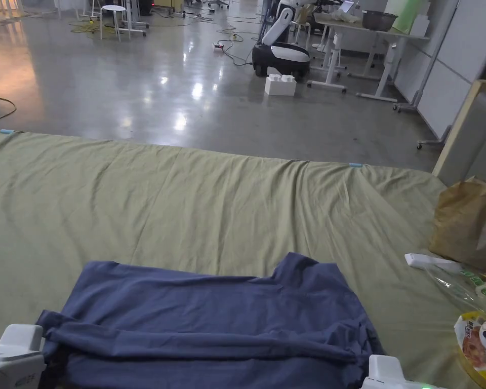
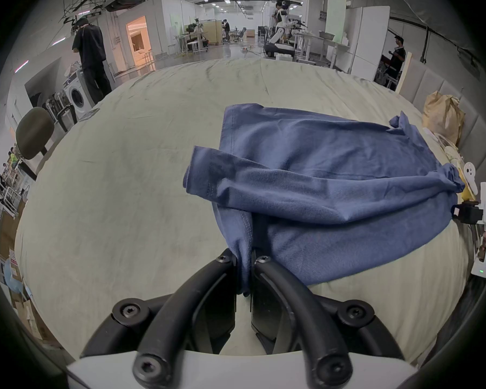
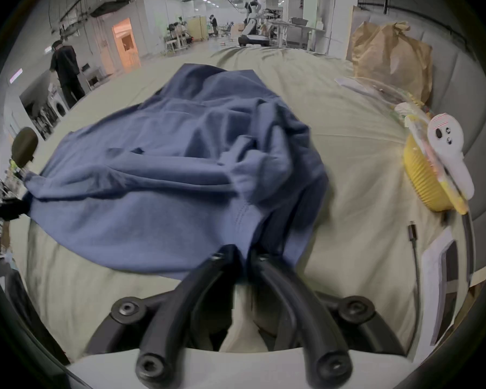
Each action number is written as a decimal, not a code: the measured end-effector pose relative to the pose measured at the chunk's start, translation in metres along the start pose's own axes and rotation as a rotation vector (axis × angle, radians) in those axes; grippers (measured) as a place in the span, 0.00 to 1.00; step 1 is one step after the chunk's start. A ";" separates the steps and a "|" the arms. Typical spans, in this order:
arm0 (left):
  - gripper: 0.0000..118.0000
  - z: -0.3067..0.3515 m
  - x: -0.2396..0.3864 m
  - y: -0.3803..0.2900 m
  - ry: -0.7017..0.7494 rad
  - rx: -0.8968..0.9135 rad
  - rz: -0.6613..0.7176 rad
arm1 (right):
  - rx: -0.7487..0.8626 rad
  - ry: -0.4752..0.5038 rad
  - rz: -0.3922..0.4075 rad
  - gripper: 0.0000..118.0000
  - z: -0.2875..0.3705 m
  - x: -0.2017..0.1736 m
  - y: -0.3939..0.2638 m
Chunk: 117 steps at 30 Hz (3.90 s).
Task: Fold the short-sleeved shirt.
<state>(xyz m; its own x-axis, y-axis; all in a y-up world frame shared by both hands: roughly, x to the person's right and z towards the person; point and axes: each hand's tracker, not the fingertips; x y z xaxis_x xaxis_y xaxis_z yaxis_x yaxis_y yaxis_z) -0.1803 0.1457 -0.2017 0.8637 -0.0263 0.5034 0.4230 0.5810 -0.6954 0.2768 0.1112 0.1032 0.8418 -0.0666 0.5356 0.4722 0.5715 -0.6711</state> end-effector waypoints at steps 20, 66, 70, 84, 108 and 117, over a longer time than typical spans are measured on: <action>0.07 0.102 -0.005 0.003 -0.030 0.159 0.047 | 0.194 -0.082 0.127 0.04 0.131 -0.017 0.022; 0.38 0.145 0.059 -0.018 0.005 0.623 0.011 | 0.760 -0.123 0.065 0.30 0.167 -0.115 -0.005; 0.10 0.153 0.070 -0.013 0.027 0.680 0.026 | 0.822 -0.140 0.062 0.04 0.170 -0.126 -0.001; 0.02 0.070 0.001 0.017 -0.012 0.459 0.095 | 0.812 -0.110 0.094 0.00 0.153 -0.129 0.015; 0.47 -0.097 -0.005 0.095 -0.003 -0.091 -0.041 | 0.563 -0.159 0.071 0.01 0.083 -0.085 0.015; 0.05 -0.074 -0.001 0.085 -0.082 -0.046 -0.060 | 0.248 -0.146 0.024 0.17 0.035 -0.036 0.067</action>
<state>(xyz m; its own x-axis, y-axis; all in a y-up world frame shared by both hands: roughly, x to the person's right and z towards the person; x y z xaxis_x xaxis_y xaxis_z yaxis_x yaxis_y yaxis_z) -0.1246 0.1344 -0.2991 0.8120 0.0075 0.5837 0.4871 0.5421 -0.6847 0.2688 0.1809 0.0570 0.7972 0.0575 0.6010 0.3591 0.7550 -0.5486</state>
